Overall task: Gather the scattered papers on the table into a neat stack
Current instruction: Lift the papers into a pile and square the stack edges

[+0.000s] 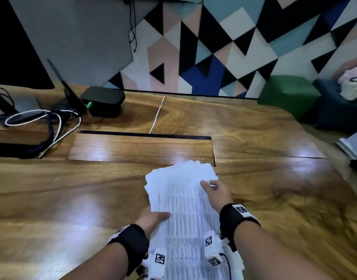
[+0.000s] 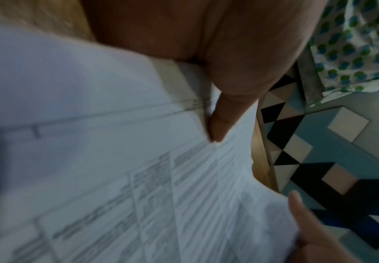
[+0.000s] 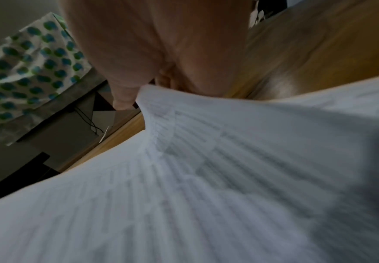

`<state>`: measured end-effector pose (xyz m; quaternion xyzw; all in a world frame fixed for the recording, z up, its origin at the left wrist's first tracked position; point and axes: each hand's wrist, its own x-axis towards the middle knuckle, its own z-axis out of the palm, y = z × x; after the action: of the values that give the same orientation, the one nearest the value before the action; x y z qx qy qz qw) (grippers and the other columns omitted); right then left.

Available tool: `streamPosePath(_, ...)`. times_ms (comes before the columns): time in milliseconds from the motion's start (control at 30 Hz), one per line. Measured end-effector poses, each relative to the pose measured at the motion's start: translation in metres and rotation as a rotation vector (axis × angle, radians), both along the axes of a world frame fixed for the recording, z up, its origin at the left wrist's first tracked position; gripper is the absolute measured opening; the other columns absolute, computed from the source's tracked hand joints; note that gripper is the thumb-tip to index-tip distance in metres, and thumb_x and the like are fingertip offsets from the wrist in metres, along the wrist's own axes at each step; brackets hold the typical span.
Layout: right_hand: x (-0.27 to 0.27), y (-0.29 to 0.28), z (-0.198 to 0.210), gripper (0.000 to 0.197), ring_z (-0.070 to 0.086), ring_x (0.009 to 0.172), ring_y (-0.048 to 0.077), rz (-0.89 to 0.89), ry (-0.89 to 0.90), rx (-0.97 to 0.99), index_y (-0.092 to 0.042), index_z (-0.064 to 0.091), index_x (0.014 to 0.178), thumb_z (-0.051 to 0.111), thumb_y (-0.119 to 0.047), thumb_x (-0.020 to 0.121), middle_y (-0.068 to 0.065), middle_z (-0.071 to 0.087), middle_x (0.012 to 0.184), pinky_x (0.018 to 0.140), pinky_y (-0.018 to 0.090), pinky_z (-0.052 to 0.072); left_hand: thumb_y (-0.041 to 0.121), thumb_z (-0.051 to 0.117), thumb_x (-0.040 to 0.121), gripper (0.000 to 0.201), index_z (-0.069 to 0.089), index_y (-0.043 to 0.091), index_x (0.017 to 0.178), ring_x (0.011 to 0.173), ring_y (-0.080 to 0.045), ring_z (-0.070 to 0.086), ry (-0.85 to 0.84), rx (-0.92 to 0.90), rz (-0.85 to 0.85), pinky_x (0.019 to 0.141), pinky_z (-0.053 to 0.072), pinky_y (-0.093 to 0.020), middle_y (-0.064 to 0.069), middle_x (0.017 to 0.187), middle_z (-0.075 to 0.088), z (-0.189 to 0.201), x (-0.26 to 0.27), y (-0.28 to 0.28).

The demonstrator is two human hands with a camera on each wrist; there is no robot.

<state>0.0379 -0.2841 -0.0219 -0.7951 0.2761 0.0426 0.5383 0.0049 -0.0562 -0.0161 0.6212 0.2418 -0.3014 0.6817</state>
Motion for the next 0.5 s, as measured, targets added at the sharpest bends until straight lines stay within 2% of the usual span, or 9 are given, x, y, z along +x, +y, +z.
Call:
streamPosePath(67,-0.011,-0.021,0.002,0.048,0.06,0.101,0.024,-0.071,0.083,-0.004,-0.01,0.057,0.118,0.07,-0.043,0.084,0.004,0.062,0.104,0.078,0.03,0.044,-0.004,0.061,0.088,0.023,0.066,0.004,0.108,0.101,-0.039,0.068,0.012,-0.04,0.093,0.094,0.05,-0.057,-0.022,0.109,0.072,-0.002,0.006,-0.005)
streamPosePath(100,-0.02,-0.034,0.003,0.061,0.059,0.109,0.027,-0.127,0.123,-0.051,-0.007,0.053,0.127,0.07,-0.046,0.083,0.007,0.061,0.112,0.084,0.031,0.043,-0.002,0.059,0.089,0.025,0.065,0.004,0.113,0.102,-0.041,0.067,0.027,-0.082,0.144,0.091,0.051,-0.058,-0.022,0.11,0.071,-0.006,0.011,-0.006)
streamPosePath(167,-0.042,-0.057,0.004,0.081,0.061,0.109,0.026,-0.22,0.183,-0.077,-0.002,0.058,0.122,0.069,-0.066,0.073,0.008,0.064,0.117,0.089,0.034,0.045,0.005,0.057,0.093,0.035,0.058,0.005,0.128,0.106,-0.042,0.066,0.079,-0.16,0.251,0.085,0.053,-0.057,-0.023,0.119,0.068,-0.013,0.019,-0.006)
streamPosePath(233,-0.064,-0.065,0.014,0.076,0.065,0.103,0.024,-0.239,0.23,0.015,-0.005,0.069,0.106,0.063,-0.073,0.073,0.006,0.07,0.114,0.084,0.032,0.046,0.011,0.053,0.096,0.037,0.053,0.003,0.132,0.109,-0.041,0.064,0.133,-0.188,0.348,0.073,0.058,-0.05,-0.023,0.124,0.065,-0.018,0.025,-0.004)
streamPosePath(300,-0.082,-0.062,0.026,0.07,0.06,0.112,0.027,-0.214,0.315,0.11,-0.008,0.067,0.117,0.056,-0.068,0.082,0.011,0.064,0.127,0.085,0.03,0.038,0.014,0.053,0.097,0.036,0.053,0.0,0.13,0.109,-0.044,0.063,0.172,-0.191,0.394,0.065,0.058,-0.051,-0.026,0.124,0.064,-0.016,0.026,-0.005)
streamPosePath(333,-0.09,-0.058,0.033,0.073,0.059,0.111,0.027,-0.205,0.353,0.181,-0.013,0.065,0.122,0.053,-0.072,0.081,0.01,0.063,0.127,0.085,0.031,0.038,0.015,0.054,0.096,0.037,0.053,-0.001,0.129,0.107,-0.046,0.064,0.177,-0.202,0.41,0.065,0.057,-0.055,-0.026,0.123,0.064,-0.016,0.025,-0.007)
streamPosePath(400,-0.096,-0.046,0.037,0.075,0.064,0.096,0.026,-0.198,0.394,0.483,-0.022,0.069,0.114,0.055,-0.081,0.071,0.009,0.071,0.112,0.081,0.036,0.05,0.017,0.058,0.093,0.04,0.053,-0.003,0.128,0.101,-0.047,0.066,0.195,-0.204,0.429,0.065,0.056,-0.058,-0.026,0.118,0.066,-0.016,0.021,-0.009)
streamPosePath(467,-0.094,-0.034,0.039,0.059,0.07,0.097,0.029,-0.234,0.369,0.825,-0.022,0.071,0.109,0.059,-0.071,0.078,0.01,0.075,0.109,0.079,0.042,0.057,0.014,0.058,0.094,0.037,0.053,-0.003,0.127,0.101,-0.046,0.066,0.186,-0.222,0.43,0.069,0.056,-0.055,-0.025,0.117,0.067,-0.013,0.012,-0.014)
streamPosePath(500,-0.091,-0.032,0.033,0.049,0.071,0.097,0.03,-0.262,0.343,0.909,-0.019,0.071,0.11,0.061,-0.059,0.085,0.012,0.074,0.11,0.079,0.042,0.058,0.011,0.056,0.094,0.035,0.053,-0.001,0.127,0.103,-0.045,0.065,0.172,-0.239,0.43,0.073,0.056,-0.055,-0.024,0.118,0.066,-0.012,0.005,-0.016)
